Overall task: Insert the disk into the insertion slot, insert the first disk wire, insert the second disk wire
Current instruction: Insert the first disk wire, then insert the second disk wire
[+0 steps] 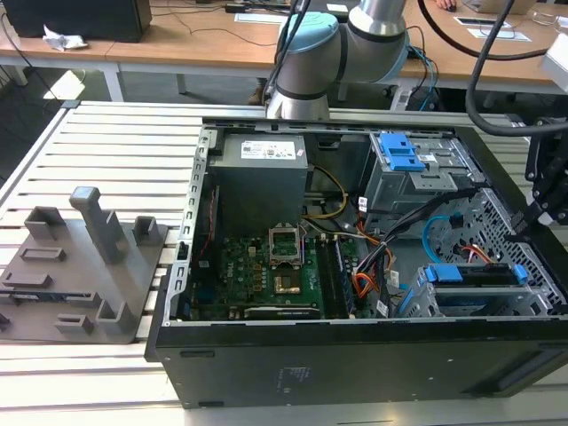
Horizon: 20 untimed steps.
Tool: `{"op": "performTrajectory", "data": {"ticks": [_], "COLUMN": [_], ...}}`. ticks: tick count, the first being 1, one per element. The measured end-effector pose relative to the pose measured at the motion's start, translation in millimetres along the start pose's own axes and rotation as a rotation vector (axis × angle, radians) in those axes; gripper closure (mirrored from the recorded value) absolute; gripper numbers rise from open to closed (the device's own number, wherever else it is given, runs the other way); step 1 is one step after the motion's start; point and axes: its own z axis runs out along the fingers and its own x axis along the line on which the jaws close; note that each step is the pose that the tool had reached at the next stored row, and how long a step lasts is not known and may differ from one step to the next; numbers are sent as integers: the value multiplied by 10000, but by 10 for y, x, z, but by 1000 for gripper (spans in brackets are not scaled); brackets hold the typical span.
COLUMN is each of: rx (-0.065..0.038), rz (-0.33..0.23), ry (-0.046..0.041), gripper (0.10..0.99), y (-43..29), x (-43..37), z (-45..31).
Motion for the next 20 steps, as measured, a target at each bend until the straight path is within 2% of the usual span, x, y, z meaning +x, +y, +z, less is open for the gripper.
{"op": "performTrajectory", "data": {"ticks": [4, 6, 9, 10, 19, 20], "rx": [0, 0, 2, 2, 1, 1], "rz": [-1, -1, -1, 0, -1, 0], "ry": [4, 5, 4, 2, 4, 4], "gripper": [980, 980, 980, 980, 973, 851], "y": [0, 67, 284, 303, 312, 313], "x": [0, 0, 2, 3, 3, 3], "z": [-3, 0, 13, 15, 15, 15]}}
